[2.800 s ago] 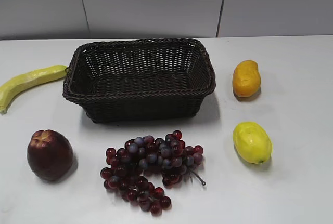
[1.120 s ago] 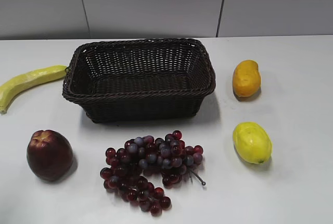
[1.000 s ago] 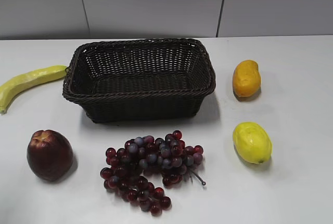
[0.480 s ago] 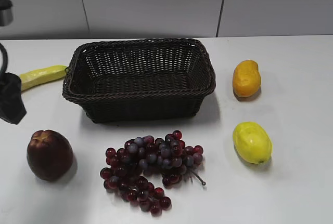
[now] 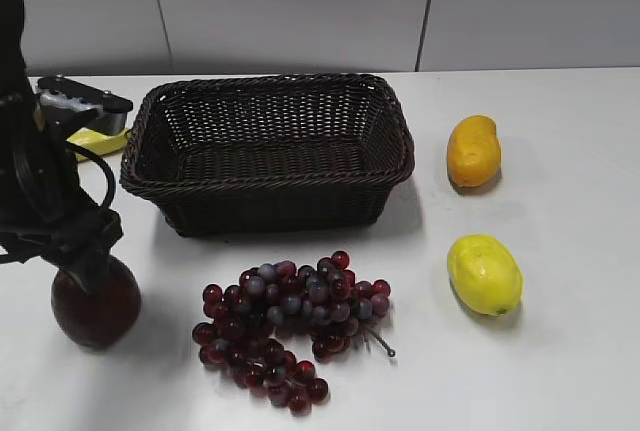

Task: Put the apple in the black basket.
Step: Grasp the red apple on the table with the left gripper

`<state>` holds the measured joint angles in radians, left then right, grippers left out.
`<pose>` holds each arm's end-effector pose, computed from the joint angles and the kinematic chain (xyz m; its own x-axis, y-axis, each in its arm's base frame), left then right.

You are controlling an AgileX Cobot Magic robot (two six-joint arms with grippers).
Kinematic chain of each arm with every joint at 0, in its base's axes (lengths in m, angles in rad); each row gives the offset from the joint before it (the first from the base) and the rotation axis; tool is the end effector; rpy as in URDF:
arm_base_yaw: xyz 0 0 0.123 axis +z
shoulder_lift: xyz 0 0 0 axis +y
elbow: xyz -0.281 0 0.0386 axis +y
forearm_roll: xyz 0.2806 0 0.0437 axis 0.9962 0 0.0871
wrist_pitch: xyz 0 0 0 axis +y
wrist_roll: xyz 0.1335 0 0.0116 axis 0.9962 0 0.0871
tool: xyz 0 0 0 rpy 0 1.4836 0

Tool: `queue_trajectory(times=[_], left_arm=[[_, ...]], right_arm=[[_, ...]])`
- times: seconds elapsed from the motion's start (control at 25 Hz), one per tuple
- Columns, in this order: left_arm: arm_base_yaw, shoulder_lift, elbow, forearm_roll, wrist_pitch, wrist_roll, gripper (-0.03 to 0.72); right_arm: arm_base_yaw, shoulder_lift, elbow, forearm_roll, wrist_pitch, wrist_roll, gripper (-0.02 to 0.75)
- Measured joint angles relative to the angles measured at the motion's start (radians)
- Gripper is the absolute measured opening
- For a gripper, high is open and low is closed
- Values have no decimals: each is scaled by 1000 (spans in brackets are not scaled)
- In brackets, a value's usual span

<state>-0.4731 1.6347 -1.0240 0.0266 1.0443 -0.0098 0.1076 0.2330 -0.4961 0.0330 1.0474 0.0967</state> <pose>0.2789 -0.1393 0.1419 -0.8885 0.4588 -0.0031 0.4586 0.8883 0.0230 0.0968 0.0143 0.2546 -0.6486 0.0435 -0.7599 -0.0562 0.9929 0.1048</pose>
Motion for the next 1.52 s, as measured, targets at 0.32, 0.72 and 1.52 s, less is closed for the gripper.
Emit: queue_trajectory(times=[0.32,0.72,1.52], left_arm=[[25,44,-3,1,-39,0,584],[25,104,-3,-4,-72,0,584],[25,36,-6,11,-15,0,509]], right_arm=[[0,0,0,0,0,0,572],[0,0,0,0,0,0,572],[0,0,0,0,0,0,571]])
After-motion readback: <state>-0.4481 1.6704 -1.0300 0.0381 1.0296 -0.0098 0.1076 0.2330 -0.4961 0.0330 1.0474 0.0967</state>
